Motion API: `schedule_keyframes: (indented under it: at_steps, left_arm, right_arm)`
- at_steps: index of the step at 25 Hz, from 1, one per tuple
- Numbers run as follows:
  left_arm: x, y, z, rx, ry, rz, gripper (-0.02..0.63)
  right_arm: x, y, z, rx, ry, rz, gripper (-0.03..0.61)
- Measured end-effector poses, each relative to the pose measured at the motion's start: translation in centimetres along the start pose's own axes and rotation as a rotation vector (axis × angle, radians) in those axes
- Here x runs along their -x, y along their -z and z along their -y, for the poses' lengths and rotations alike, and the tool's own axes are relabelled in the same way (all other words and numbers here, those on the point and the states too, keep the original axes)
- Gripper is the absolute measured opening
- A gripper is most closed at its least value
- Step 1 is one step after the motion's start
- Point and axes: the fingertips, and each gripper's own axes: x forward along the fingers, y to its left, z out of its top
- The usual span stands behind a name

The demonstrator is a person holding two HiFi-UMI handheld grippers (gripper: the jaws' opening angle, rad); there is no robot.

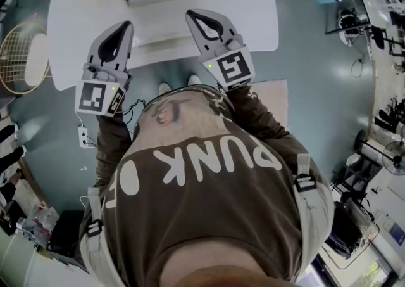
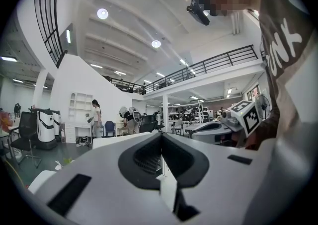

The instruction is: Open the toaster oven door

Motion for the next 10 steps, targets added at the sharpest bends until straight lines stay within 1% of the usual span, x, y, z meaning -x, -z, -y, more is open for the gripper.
schedule_keyframes:
  at_steps: [4,10]
  left_arm:
    - [0.22,0.06,0.07,0.000,-0.001,0.001,0.003]
    - [0.70,-0.13,0.14,-0.001,-0.003,0.005,0.003]
  right_arm:
    - [0.00,0.23,-0.11,-0.024,-0.005,-0.005,0.009]
    - [0.21,0.11,-0.46,-0.007,-0.005,-0.010,0.009]
